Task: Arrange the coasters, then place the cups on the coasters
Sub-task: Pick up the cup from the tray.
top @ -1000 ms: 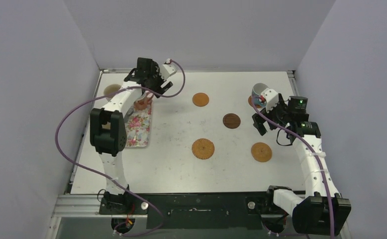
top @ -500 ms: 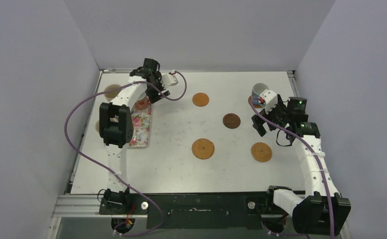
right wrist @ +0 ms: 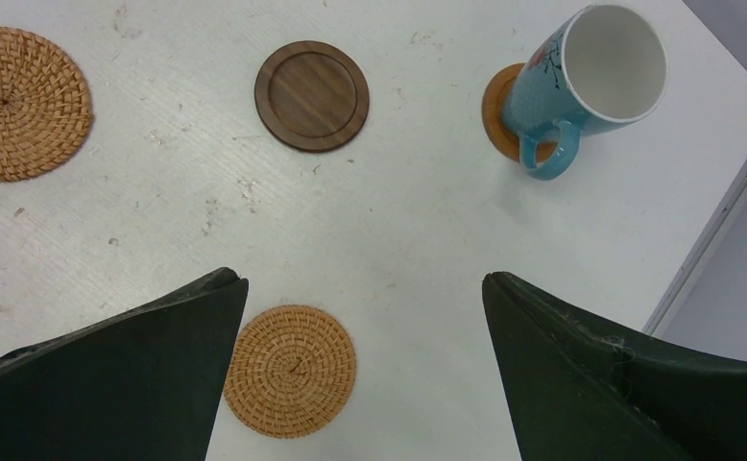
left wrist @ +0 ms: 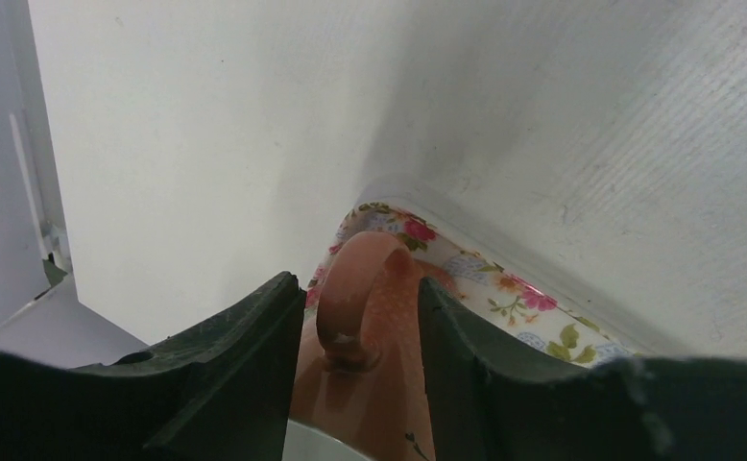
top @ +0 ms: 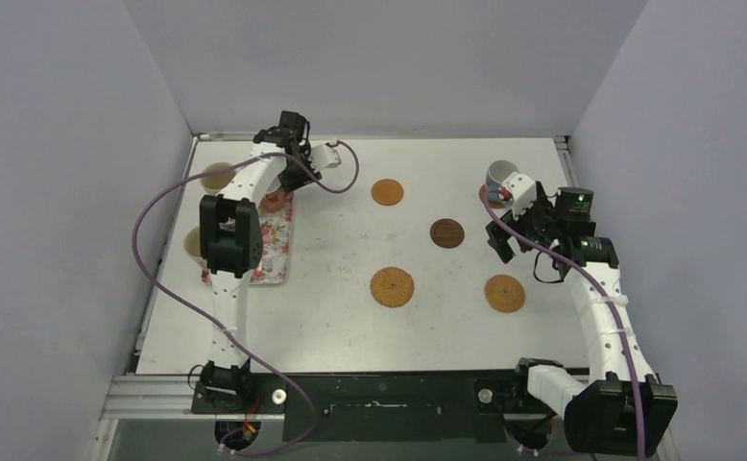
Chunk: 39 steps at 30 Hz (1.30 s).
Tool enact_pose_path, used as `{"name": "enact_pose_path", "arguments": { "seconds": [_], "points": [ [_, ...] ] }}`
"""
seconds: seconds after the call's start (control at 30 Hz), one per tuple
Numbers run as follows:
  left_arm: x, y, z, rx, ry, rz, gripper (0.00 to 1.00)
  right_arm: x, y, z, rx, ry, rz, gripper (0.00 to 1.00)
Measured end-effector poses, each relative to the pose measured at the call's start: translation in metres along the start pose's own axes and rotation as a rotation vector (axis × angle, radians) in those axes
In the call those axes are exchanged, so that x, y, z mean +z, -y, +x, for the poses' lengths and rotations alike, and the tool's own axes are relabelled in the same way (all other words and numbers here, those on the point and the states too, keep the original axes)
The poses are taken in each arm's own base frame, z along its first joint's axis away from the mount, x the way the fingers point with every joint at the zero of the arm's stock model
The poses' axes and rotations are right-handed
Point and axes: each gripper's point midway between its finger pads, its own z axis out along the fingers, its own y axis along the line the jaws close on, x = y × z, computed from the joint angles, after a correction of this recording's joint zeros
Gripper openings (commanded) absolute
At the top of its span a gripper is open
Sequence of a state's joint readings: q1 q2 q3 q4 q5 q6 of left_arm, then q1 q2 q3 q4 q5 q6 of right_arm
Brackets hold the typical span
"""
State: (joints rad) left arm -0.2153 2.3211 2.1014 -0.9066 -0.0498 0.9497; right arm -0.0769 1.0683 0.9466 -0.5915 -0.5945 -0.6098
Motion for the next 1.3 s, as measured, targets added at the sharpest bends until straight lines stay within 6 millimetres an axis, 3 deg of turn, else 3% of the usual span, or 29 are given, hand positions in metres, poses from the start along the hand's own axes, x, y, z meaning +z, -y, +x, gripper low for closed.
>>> {"name": "enact_pose_path", "arguments": {
  "seconds": [0.43,1.1,1.3],
  "points": [
    [0.0,-0.003,-0.001,0.007,-0.009,-0.008,0.0,-0.001,0.001,-0.002,-0.006,0.009,0.007,1.0],
    [-0.003,0.002,-0.008,-0.017,-0.008,-0.009,0.0,-0.007,0.001,-0.007,-0.018,0.026,0.02,1.0],
    [-0.013,0.0,-0.014,-0.05,0.014,-0.028,0.0,-0.008,0.001,-0.008,-0.021,0.031,0.024,1.0]
  ]
}}
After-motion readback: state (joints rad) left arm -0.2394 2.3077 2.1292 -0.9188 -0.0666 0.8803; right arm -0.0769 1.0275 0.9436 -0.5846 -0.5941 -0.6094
